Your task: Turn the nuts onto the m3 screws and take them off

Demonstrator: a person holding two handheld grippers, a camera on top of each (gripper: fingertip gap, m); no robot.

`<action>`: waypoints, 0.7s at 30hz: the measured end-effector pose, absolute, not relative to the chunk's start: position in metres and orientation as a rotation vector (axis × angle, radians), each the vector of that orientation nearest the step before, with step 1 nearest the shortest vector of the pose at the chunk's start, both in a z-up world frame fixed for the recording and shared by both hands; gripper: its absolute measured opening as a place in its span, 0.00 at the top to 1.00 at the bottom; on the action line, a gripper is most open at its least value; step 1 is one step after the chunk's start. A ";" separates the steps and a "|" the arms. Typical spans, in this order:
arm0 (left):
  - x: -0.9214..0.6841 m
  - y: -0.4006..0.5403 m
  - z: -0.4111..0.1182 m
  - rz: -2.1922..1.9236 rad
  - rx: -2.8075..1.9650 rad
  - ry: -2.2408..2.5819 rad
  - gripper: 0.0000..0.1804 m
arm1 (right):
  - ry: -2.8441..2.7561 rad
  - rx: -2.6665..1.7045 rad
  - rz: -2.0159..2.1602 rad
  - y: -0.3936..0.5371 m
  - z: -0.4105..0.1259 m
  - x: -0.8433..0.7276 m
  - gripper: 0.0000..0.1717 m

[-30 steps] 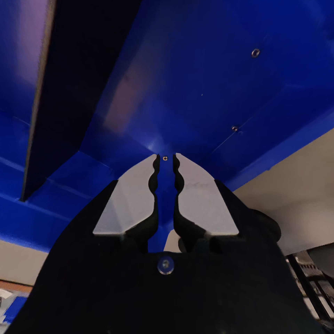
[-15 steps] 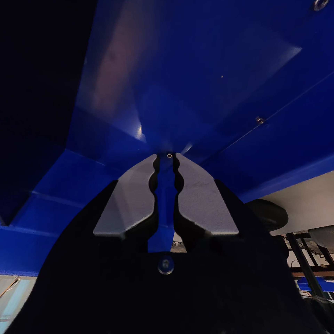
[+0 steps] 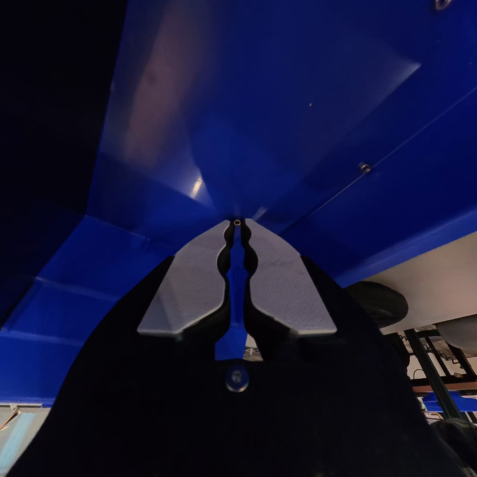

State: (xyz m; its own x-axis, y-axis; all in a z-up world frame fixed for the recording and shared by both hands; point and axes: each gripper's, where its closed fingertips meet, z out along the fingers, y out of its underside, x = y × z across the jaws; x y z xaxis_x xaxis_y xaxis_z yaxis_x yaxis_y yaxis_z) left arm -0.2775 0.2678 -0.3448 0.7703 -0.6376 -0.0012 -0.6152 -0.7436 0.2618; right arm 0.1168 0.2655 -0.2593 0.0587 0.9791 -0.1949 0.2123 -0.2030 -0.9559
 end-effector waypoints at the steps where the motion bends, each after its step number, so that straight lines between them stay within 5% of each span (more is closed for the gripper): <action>1: -0.278 0.268 -0.345 -0.141 2.721 -0.987 0.97 | -1.239 -1.541 1.218 0.266 -0.259 0.117 0.99; 21: -0.221 0.232 -0.272 0.064 2.920 -1.195 0.98 | -1.233 -1.545 1.225 0.266 -0.259 0.117 0.99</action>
